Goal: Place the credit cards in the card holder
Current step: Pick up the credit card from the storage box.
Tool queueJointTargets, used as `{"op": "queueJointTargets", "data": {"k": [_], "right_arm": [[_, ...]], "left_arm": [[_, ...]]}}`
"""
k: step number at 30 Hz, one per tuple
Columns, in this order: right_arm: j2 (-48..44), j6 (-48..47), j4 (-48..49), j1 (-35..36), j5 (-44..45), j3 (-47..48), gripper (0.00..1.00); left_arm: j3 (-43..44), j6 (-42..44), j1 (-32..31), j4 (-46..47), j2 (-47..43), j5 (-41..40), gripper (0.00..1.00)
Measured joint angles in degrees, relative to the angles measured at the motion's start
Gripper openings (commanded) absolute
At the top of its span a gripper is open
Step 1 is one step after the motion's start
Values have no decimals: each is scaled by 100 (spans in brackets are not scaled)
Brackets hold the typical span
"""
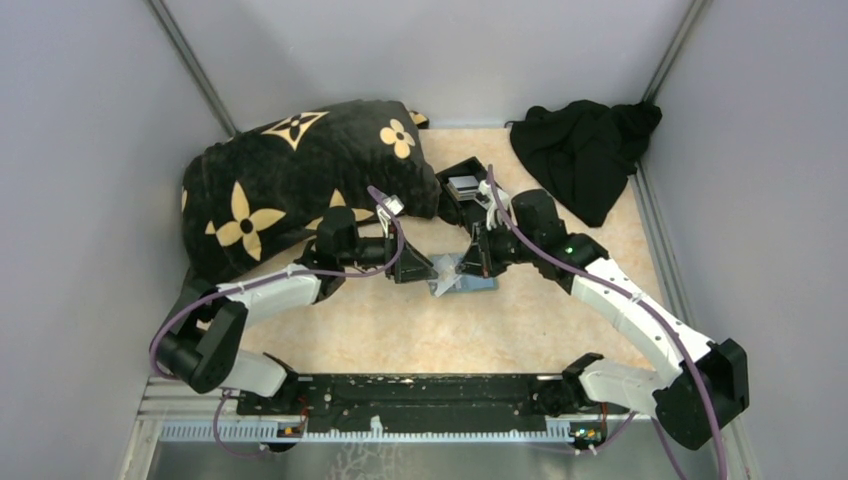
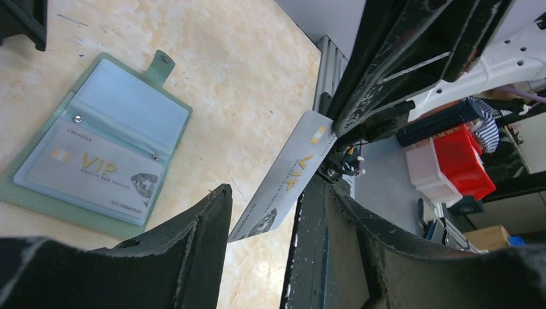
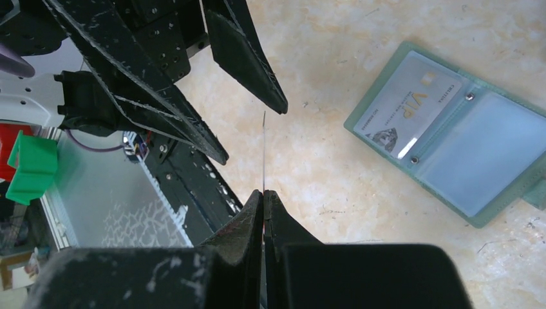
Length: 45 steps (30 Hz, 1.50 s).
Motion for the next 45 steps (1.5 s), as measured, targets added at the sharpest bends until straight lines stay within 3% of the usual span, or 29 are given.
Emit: {"op": "queueJointTargets", "data": {"k": [6, 9, 11, 17, 21, 26, 28, 33, 39, 45], "right_arm": [[122, 85, 138, 0, -192, -83, 0], [212, 120, 219, 0, -267, -85, 0], [251, 136, 251, 0, -295, -85, 0], [363, 173, 376, -39, -365, -85, 0], [468, 173, 385, -109, -358, -111, 0], [498, 188, 404, -146, -240, -111, 39], [492, 184, 479, -146, -105, -111, 45], [238, 232, 905, -146, 393, -437, 47], [-313, 568, 1641, -146, 1152, -1440, 47], [-387, 717, 1888, -146, 1790, -1757, 45]], "left_arm": [[2, -111, 50, 385, 177, 356, 58], [2, -155, 57, 507, 339, 535, 52], [2, -181, 57, 525, 444, 634, 43], [2, -304, 98, 717, 656, 898, 0], [28, -446, 125, 955, 820, 1093, 0], [50, -715, 168, 1340, 1113, 1196, 0], [50, -822, 186, 1456, 1191, 1158, 0], [28, -1196, 273, 1668, 1300, 629, 0], [-391, -2031, 254, 2330, 1300, -730, 0], [-573, -2767, -2, 2605, 1401, -1965, 0]]}}
